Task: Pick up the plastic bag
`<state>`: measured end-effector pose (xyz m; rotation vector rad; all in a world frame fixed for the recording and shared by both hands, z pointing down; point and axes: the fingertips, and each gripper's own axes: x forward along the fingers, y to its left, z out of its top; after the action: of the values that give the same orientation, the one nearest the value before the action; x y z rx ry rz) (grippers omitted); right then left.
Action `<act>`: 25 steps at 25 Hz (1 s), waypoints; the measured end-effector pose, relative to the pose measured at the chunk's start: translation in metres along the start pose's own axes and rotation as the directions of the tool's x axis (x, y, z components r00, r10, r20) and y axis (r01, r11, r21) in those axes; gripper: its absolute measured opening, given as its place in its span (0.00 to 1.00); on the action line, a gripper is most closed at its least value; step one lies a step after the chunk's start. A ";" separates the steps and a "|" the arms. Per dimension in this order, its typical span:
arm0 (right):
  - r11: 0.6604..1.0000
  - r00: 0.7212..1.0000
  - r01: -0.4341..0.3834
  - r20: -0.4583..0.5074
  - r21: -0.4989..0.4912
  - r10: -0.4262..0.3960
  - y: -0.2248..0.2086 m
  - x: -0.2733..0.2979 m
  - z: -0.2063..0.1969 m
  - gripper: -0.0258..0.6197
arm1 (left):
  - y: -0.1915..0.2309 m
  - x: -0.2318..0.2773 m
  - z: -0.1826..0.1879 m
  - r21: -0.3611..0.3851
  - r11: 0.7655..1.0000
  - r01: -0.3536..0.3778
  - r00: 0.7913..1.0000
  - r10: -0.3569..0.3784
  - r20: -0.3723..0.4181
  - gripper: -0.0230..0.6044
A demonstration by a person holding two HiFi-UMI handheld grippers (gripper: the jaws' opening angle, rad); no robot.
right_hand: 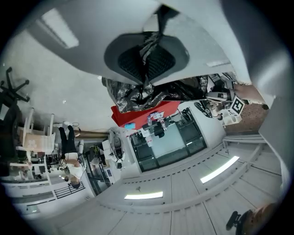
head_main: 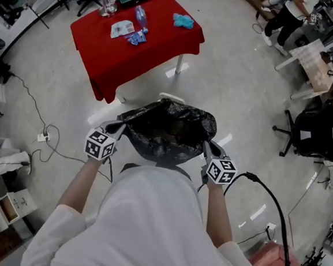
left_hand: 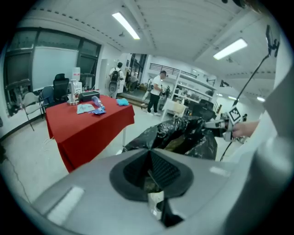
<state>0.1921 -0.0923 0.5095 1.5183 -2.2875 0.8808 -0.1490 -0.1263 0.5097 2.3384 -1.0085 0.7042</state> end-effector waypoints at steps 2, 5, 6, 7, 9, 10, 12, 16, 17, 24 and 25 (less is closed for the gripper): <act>1.000 1.000 0.022 0.012 0.009 -0.022 0.013 -0.012 -0.007 0.04 | -0.002 -0.015 -0.005 0.004 1.000 0.010 1.000 -0.010 0.012 0.05; 0.999 0.999 0.041 0.030 0.017 -0.042 0.038 -0.028 -0.018 0.04 | -0.005 -0.042 -0.015 0.014 1.000 0.027 0.999 -0.027 0.022 0.05; 0.999 0.998 0.045 0.035 0.017 -0.045 0.047 -0.032 -0.022 0.04 | -0.006 -0.051 -0.019 0.014 0.999 0.031 0.999 -0.031 0.023 0.05; 0.999 0.998 0.047 0.039 0.016 -0.048 0.056 -0.037 -0.026 0.04 | -0.007 -0.061 -0.023 0.012 0.999 0.034 0.999 -0.034 0.021 0.05; 0.999 0.998 0.052 0.046 0.011 -0.053 0.075 -0.046 -0.033 0.04 | -0.009 -0.080 -0.032 0.009 0.999 0.038 0.999 -0.038 0.016 0.05; 0.998 0.997 0.055 0.049 0.007 -0.056 0.084 -0.051 -0.037 0.04 | -0.011 -0.089 -0.036 0.010 0.999 0.041 0.999 -0.041 0.018 0.05; 0.998 0.997 0.064 0.054 -0.006 -0.063 0.102 -0.062 -0.045 0.04 | -0.014 -0.106 -0.043 0.018 0.999 0.046 0.999 -0.046 0.028 0.05; 0.995 0.995 0.090 0.054 -0.045 -0.087 0.131 -0.081 -0.062 0.04 | -0.018 -0.132 -0.058 0.066 0.996 0.052 0.998 -0.055 0.032 0.05; 0.994 0.994 0.097 0.052 -0.056 -0.094 0.137 -0.084 -0.067 0.04 | -0.019 -0.137 -0.062 0.078 0.995 0.057 0.998 -0.059 0.032 0.05; 0.988 0.990 0.136 0.055 -0.075 -0.132 0.164 -0.112 -0.094 0.04 | -0.038 -0.154 -0.089 0.118 0.987 0.107 0.994 -0.108 0.008 0.05; 0.988 0.989 0.138 0.057 -0.073 -0.134 0.165 -0.116 -0.097 0.04 | -0.042 -0.155 -0.091 0.122 0.986 0.110 0.994 -0.112 0.005 0.05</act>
<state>0.0811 0.0979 0.4690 1.6589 -2.1942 0.7166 -0.2328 0.0331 0.4704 2.4848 -0.8537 0.7279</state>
